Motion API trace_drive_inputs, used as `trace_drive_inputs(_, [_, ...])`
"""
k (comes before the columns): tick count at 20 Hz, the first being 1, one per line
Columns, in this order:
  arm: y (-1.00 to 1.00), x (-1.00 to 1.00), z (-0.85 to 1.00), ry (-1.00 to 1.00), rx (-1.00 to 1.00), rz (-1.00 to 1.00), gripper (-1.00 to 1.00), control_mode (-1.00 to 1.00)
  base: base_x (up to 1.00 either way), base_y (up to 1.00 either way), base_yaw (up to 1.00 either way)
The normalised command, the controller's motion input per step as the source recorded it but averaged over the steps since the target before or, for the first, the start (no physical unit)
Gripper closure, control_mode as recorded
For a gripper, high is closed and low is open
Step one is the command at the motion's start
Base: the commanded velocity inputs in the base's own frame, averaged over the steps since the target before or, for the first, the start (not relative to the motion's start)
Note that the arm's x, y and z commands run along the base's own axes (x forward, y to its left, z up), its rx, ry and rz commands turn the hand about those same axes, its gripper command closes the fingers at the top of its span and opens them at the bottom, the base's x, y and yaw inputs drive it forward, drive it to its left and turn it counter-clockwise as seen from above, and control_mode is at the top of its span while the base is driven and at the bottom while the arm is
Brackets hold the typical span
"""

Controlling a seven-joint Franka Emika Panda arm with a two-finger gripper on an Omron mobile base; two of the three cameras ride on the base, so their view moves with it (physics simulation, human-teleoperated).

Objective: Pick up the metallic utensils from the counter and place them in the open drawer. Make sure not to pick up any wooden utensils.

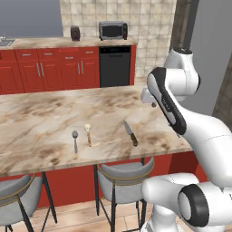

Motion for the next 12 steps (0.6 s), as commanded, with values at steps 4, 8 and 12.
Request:
trace_drive_inputs(4, [0.35, 0.00, 0.00, 0.00, -0.01, 0.00, -1.00, -1.00, 0.00, 0.00, 0.00])
trace_drive_inputs(8, [0.14, 0.09, 0.00, 0.06, -0.01, -0.05, -1.00, -1.00, 0.00, 0.00, 0.00])
trace_drive_inputs(12, [-0.17, 0.06, -0.02, 0.06, 0.00, -0.05, -1.00, -1.00, 0.00, 0.00, 0.00])
